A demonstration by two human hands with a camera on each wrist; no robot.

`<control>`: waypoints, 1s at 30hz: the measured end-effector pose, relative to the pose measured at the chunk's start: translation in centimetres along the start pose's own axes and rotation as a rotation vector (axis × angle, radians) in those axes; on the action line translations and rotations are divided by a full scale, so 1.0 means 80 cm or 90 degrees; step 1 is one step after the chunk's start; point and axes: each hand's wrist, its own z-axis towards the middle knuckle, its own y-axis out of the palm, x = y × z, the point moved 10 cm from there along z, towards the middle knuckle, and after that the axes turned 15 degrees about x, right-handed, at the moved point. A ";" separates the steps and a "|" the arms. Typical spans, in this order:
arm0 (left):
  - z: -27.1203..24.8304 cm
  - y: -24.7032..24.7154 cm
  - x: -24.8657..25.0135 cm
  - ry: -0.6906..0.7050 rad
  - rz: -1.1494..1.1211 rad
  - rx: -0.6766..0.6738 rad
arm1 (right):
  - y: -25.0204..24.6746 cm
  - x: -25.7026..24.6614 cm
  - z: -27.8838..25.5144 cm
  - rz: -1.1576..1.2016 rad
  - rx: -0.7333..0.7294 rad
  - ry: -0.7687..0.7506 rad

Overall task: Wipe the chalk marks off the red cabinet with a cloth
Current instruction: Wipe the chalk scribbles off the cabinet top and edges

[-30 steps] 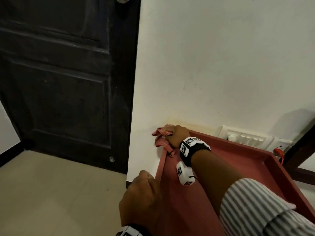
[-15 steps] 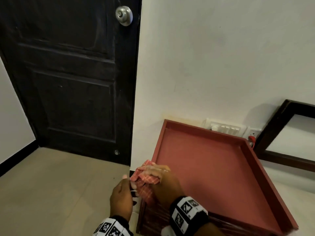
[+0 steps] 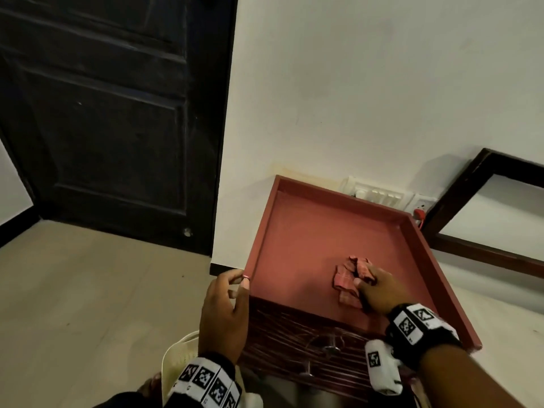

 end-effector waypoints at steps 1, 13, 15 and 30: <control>0.004 0.002 -0.003 -0.001 0.001 -0.003 | 0.012 0.000 0.015 -0.016 -0.035 -0.001; 0.016 0.010 -0.020 0.059 -0.047 0.041 | 0.091 -0.175 0.218 -0.177 -0.054 -0.130; 0.020 0.010 -0.022 0.089 -0.050 0.050 | 0.107 -0.199 0.230 -0.182 -0.074 -0.155; 0.025 -0.004 -0.018 0.025 -0.037 0.014 | 0.089 -0.217 -0.045 -0.070 -0.088 -0.339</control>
